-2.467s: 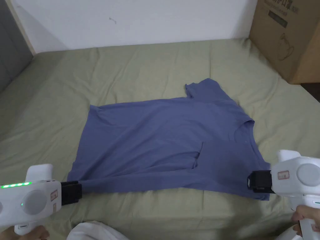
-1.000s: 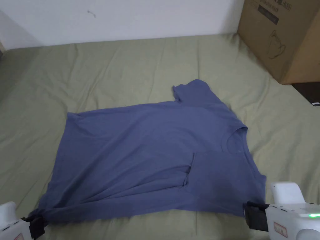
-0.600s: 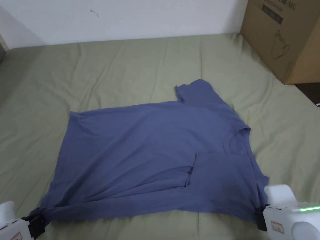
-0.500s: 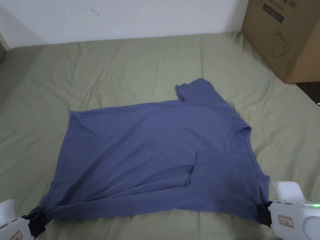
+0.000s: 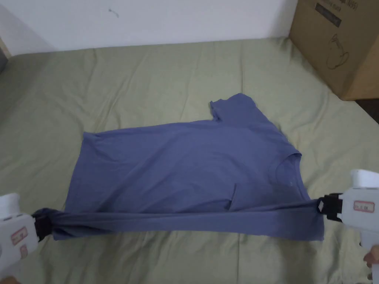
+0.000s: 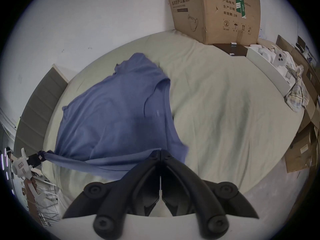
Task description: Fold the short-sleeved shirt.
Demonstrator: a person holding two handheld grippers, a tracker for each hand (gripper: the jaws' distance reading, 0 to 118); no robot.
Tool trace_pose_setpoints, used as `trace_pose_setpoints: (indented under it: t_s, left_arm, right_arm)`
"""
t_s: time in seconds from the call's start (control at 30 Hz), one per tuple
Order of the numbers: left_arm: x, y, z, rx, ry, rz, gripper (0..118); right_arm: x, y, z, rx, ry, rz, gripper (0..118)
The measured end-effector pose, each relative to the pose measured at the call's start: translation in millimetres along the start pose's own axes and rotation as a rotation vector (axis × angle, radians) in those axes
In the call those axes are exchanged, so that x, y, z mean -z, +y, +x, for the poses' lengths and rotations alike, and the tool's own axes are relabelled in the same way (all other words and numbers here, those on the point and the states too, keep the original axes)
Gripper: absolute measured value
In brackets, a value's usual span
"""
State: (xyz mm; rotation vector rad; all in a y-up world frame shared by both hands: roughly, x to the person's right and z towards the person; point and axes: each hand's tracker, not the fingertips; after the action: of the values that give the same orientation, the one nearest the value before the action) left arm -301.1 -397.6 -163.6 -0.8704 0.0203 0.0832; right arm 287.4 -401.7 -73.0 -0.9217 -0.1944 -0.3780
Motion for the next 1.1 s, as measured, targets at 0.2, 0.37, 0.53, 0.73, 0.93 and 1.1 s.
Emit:
trace_pose_setpoints:
  t_s: [0.2,0.37,0.53,0.73,0.93,1.1]
  left_arm:
    - [64.3,40.9,8.6,0.025,0.027,-0.088,11]
    - [77.9,39.6,3.7,0.019,0.065,-0.139,68]
    - [34.2,22.5,-16.9,-0.029,0.032,-0.088,108]
    - [-22.4,-22.4,-19.5,-0.029,-0.05,-0.041,18]
    - [-6.2,-49.4,-18.6,-0.033,-0.064,-0.077,0]
    - [19.6,-30.6,-7.2,-0.003,-0.051,-0.042,45]
  right_arm:
    - [55.3,46.5,-6.2,0.029,-0.041,-0.035,0]
    - [79.0,50.1,-11.9,-0.02,-0.11,-0.05,2]
    - [45.4,38.1,-17.6,-0.111,-0.11,0.015,86]
    - [-9.0,-14.4,-39.8,-0.175,-0.058,0.065,10]
    - [1.6,-60.4,-46.2,-0.109,0.01,-0.043,0]
    - [4.1,-62.0,-51.3,-0.126,0.019,-0.06,0]
